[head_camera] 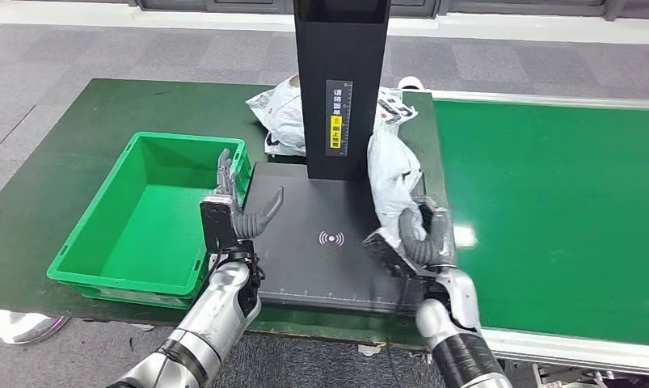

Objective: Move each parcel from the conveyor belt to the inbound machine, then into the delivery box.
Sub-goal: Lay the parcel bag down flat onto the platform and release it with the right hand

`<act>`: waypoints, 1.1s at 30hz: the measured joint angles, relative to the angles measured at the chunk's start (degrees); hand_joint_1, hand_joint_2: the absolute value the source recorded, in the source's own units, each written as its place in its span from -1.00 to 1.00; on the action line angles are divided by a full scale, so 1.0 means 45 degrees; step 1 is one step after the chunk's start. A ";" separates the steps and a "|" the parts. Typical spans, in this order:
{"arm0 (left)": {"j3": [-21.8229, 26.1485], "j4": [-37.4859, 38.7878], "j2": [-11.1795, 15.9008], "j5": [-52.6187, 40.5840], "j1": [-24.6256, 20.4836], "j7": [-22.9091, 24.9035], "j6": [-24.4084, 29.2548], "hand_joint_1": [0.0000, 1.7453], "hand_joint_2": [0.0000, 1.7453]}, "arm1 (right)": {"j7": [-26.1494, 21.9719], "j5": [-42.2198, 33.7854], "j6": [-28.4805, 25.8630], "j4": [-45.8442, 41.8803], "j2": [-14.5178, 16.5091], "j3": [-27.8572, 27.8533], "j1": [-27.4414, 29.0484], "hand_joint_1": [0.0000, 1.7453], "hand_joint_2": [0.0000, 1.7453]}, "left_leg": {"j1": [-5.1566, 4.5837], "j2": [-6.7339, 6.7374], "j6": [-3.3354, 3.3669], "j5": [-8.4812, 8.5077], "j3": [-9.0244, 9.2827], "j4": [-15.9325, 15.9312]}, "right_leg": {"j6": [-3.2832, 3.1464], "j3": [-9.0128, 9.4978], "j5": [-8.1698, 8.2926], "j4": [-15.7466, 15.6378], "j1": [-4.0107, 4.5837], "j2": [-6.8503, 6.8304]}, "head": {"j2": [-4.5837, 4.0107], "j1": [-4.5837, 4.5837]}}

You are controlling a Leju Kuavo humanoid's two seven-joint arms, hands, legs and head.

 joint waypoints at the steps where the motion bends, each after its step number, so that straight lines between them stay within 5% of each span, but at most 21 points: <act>1: 0.0000 -0.0042 0.0027 -0.0006 0.0000 0.0000 0.0005 -1.00 1.00 | 0.0004 -0.0051 -0.0001 -0.0087 0.0036 0.0300 0.0022 1.00 1.00 | 0.0002 -0.0003 0.0000 0.0000 -0.0002 0.0000 | 0.0000 0.0001 0.0000 0.0000 -0.0002 -0.0004 | 0.0000 0.0000; 17: 0.0000 -0.0264 0.0229 -0.0022 0.0001 0.0000 0.0009 -1.00 1.00 | -0.0005 -0.0175 0.0002 -0.0559 0.0106 0.1415 0.0118 1.00 1.00 | -0.0013 -0.0002 0.0002 -0.0002 -0.0004 0.0009 | 0.0005 0.0002 0.0005 -0.0001 -0.0016 -0.0004 | 0.0000 0.0000; 22: 0.0000 -0.0226 0.0257 -0.0145 -0.0102 0.0000 -0.0019 -1.00 1.00 | 0.0140 -0.0514 0.1510 -0.0418 0.0219 0.1856 0.0057 1.00 1.00 | -0.0011 0.0002 0.0000 -0.0003 -0.0005 0.0007 | 0.0004 -0.0001 0.0005 -0.0001 -0.0009 0.0009 | 0.0000 0.0003; 23: 0.0000 -0.0193 0.0262 -0.0149 -0.0186 0.0000 -0.0077 -1.00 1.00 | 0.0275 -0.0548 0.1939 -0.0283 0.0303 0.2065 0.0029 0.83 1.00 | -0.0011 0.0003 -0.0001 -0.0003 -0.0005 0.0007 | 0.0003 -0.0002 0.0005 -0.0001 -0.0007 0.0010 | 0.0000 0.0001; 26: 0.0000 -0.0052 0.0265 -0.0099 -0.0497 0.0000 -0.0355 -1.00 1.00 | 0.0782 -0.0632 0.2936 0.0314 0.0540 0.2737 -0.0118 -0.67 1.00 | -0.0011 0.0002 -0.0004 -0.0001 -0.0004 0.0007 | 0.0002 -0.0003 0.0005 -0.0001 -0.0003 0.0006 | 0.0000 0.0000; 27: 0.0000 -0.0010 0.0262 -0.0052 -0.0583 0.0000 -0.0466 -1.00 1.00 | 0.0980 -0.0649 0.3239 0.0541 0.0583 0.2953 -0.0184 -1.00 1.00 | -0.0010 0.0002 -0.0005 -0.0001 -0.0004 0.0007 | 0.0002 -0.0002 0.0005 -0.0001 -0.0003 0.0005 | 0.0000 0.0000; 30: -0.0007 0.0041 0.0257 0.0045 -0.0742 0.0000 -0.0727 -1.00 1.00 | 0.1453 -0.0750 0.3714 0.1180 0.0611 0.3548 -0.0354 -1.00 1.00 | -0.0009 0.0003 -0.0005 0.0000 -0.0003 0.0008 | 0.0002 -0.0003 0.0005 -0.0001 -0.0007 0.0006 | 0.0000 0.0000; 33: -0.0129 -0.0085 0.0279 -0.0268 -0.0769 0.0000 -0.0639 -1.00 1.00 | 0.0792 -0.1953 0.2961 0.1306 0.0511 0.3652 -0.0358 -1.00 1.00 | -0.0012 0.0001 -0.0004 -0.0001 -0.0003 0.0011 | 0.0003 -0.0005 0.0005 -0.0001 -0.0018 0.0005 | 0.0000 0.0000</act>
